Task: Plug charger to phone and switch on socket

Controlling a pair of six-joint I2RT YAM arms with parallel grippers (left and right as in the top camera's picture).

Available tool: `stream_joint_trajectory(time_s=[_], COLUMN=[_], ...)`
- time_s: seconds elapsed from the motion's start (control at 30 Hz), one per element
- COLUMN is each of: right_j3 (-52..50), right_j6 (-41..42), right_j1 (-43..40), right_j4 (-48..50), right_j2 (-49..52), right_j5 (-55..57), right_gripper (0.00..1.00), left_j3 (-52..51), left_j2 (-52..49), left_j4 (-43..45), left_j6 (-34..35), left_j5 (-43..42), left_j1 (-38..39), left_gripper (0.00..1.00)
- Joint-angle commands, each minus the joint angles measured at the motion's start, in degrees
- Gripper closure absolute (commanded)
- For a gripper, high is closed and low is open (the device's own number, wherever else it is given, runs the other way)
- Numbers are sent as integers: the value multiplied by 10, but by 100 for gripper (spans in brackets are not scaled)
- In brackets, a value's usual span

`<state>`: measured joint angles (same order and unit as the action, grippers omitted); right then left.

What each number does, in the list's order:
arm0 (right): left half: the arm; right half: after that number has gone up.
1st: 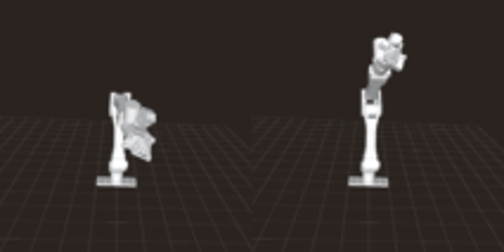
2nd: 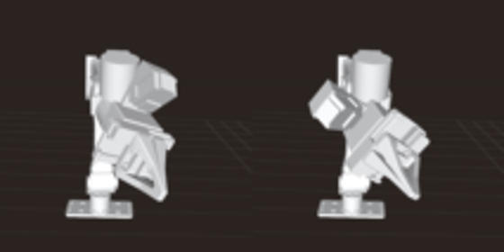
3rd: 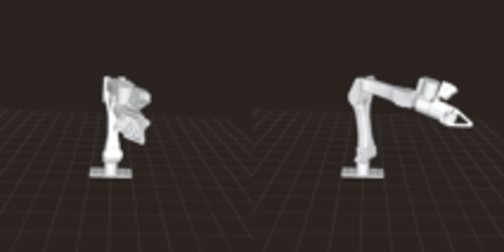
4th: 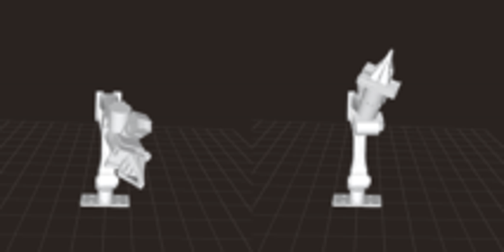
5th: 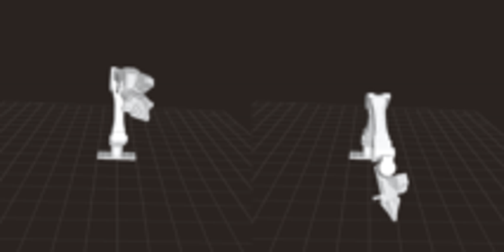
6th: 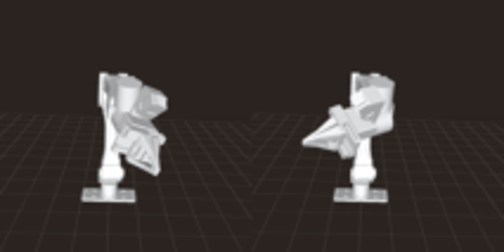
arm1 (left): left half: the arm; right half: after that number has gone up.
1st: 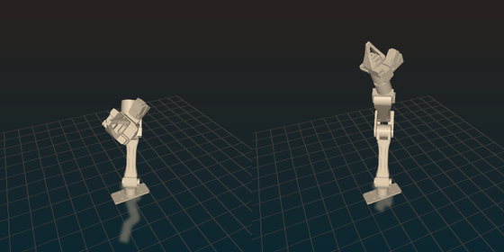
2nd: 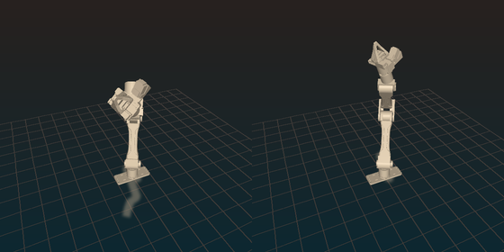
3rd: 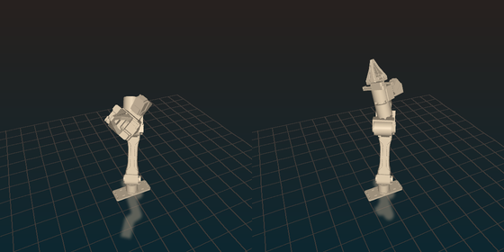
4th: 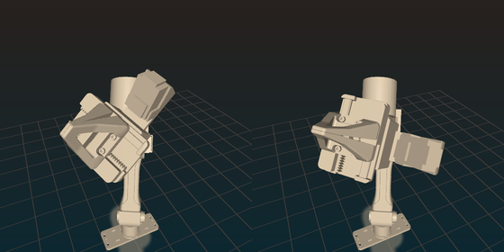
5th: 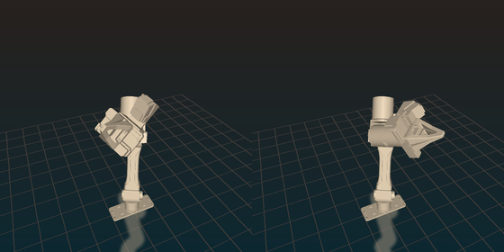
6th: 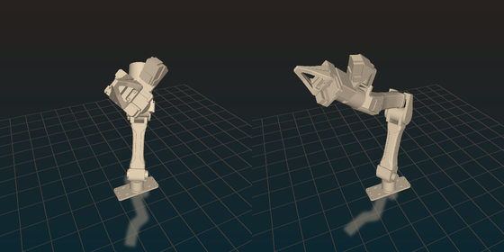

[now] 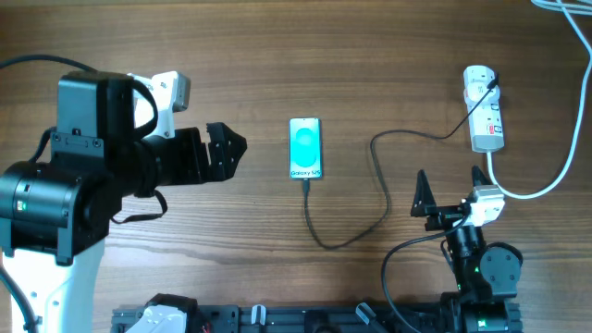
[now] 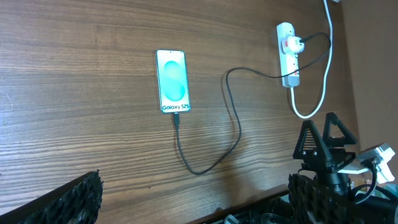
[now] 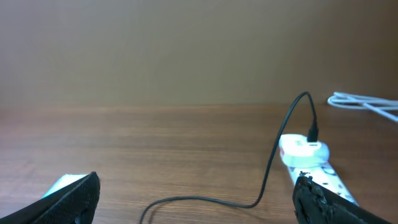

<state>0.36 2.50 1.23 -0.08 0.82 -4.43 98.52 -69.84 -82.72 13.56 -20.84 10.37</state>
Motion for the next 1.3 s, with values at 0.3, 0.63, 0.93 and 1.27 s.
stream_joint_trajectory(time_s=[0.3,0.63,0.93,1.27], right_j3=[-1,-1,-1,-1], right_j6=[-38,-40,-40,-40], right_j1=[-12,-15,-15,-15], right_j4=[-1,0,1,1], right_j2=[-6,-6,-6,-6], right_j5=[12,12,10,10], right_gripper=[0,0,0,0], left_j3=[1,1,1,1], left_j2=[0,0,0,0], left_j4=[1,1,1,1], left_j6=[-12,-12,-12,-12], left_j5=[1,1,1,1], left_j1=[-2,-2,-2,-2], left_gripper=[0,0,0,0])
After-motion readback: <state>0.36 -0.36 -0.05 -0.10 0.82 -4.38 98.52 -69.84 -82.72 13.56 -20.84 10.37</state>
